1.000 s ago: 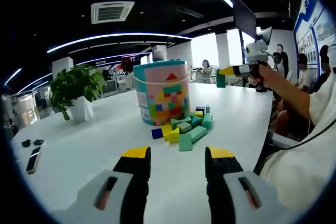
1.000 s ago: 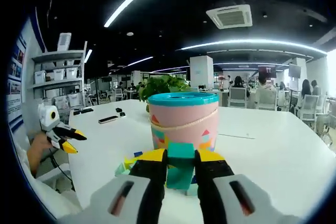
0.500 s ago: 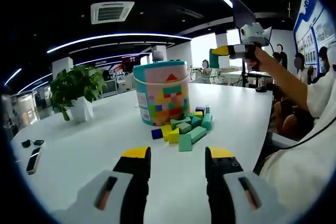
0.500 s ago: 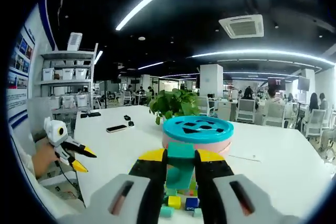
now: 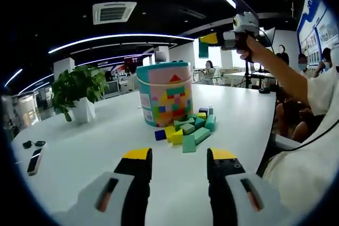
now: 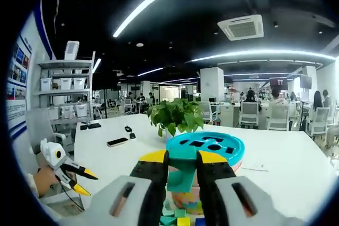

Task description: Arrange the toys in the designated storage area by placing each visible toy with the group until no toy remains scattered across the table.

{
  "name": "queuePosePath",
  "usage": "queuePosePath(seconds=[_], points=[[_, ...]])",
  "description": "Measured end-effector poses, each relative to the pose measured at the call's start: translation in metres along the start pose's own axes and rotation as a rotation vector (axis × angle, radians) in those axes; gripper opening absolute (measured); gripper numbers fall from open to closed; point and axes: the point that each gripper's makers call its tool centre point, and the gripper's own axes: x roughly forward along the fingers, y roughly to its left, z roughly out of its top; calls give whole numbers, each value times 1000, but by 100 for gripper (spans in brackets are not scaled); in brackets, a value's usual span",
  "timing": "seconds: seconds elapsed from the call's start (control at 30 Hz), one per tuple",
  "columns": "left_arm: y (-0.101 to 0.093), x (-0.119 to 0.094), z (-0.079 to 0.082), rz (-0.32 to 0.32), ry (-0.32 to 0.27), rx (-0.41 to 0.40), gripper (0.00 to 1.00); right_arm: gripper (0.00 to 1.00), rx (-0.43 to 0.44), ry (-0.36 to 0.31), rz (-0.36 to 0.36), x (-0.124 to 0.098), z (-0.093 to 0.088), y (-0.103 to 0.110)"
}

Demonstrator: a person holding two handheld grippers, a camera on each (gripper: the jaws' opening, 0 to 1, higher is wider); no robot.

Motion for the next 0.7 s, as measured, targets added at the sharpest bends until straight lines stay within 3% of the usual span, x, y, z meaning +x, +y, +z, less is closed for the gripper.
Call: queuePosePath(seconds=[0.17, 0.43, 0.7], points=[[0, 1, -1, -1, 2, -3, 42, 20, 4, -9, -3, 12, 16, -1], [-1, 1, 0, 2, -2, 4, 41, 20, 70, -48, -44, 46, 62, -12], [3, 0, 2, 9, -13, -8, 41, 20, 43, -17, -54, 63, 66, -2]])
